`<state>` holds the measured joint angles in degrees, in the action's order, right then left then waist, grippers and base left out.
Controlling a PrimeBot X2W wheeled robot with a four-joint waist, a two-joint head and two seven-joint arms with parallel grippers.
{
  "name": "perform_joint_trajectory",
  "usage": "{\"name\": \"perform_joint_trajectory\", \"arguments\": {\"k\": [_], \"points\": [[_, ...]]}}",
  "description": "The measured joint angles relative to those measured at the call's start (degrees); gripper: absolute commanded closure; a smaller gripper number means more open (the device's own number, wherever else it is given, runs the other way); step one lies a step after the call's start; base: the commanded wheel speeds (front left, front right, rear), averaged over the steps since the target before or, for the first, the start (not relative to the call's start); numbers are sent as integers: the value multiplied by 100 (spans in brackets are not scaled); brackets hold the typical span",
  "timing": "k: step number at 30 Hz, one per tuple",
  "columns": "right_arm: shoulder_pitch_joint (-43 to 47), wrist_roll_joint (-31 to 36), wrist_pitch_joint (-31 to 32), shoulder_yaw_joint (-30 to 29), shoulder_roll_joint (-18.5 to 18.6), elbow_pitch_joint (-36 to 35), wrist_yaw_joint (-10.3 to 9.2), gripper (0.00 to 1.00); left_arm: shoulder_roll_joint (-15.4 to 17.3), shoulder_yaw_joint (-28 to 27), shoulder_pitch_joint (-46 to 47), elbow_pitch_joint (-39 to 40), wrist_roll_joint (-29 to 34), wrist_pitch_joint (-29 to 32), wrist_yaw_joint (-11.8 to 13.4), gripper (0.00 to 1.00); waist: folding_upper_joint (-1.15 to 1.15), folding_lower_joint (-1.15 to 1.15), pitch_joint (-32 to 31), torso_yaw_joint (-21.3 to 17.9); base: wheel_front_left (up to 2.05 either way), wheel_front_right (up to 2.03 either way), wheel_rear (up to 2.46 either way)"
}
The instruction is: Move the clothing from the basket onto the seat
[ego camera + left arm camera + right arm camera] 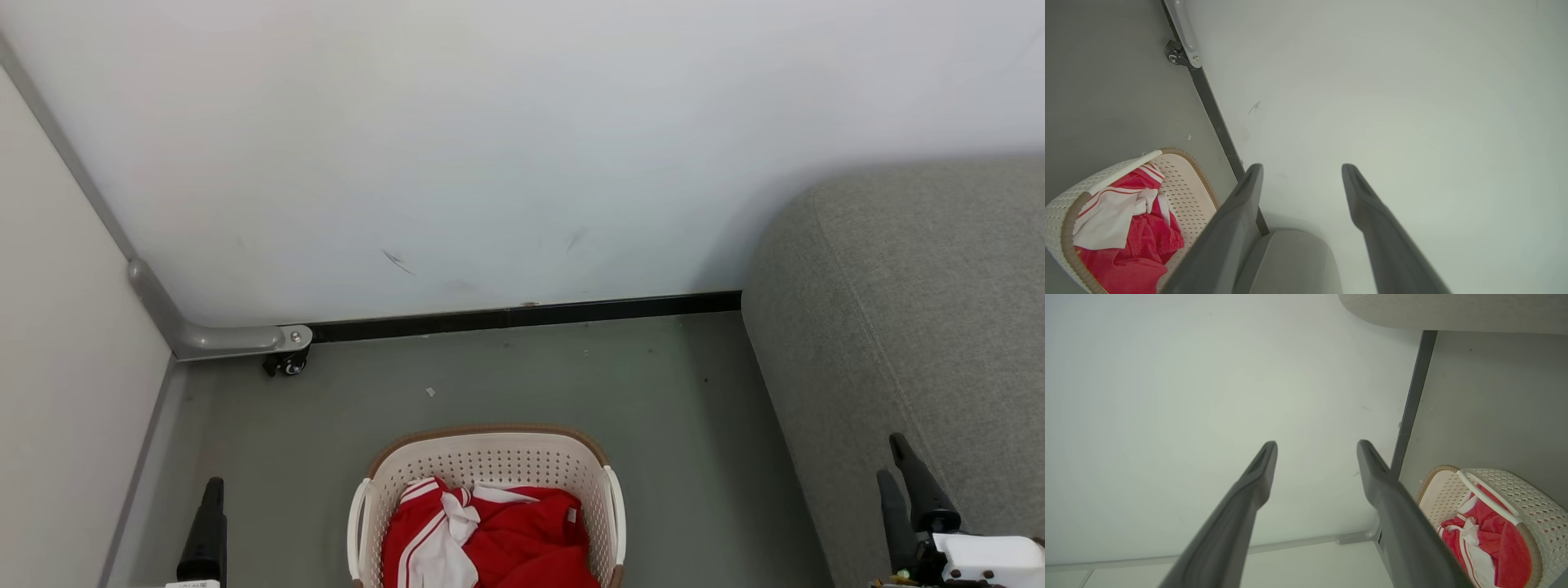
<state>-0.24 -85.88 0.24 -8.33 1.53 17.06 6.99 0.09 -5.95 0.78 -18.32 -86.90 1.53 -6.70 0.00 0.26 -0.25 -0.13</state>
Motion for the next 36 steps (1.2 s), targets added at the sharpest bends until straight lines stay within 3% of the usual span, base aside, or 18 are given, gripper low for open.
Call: {"name": "perform_joint_trajectory", "arguments": {"k": [11,18,24,36], "points": [[-3,589,-210,-27,0,-226,0,0,4,-200,89,218,452,-222,0,0,0,55,-203,7,0,0,0],[-3,1194,-334,-26,3,-450,0,0,13,-258,102,447,944,-370,0,0,0,73,-363,18,0,0,0],[12,1781,-447,-21,4,-582,1,0,31,-311,93,754,1809,-501,-1,0,0,71,-484,33,0,0,0],[153,2962,-686,58,8,-926,3,0,51,-385,-105,1202,3098,-757,38,0,0,14,-601,59,0,0,0]]}}
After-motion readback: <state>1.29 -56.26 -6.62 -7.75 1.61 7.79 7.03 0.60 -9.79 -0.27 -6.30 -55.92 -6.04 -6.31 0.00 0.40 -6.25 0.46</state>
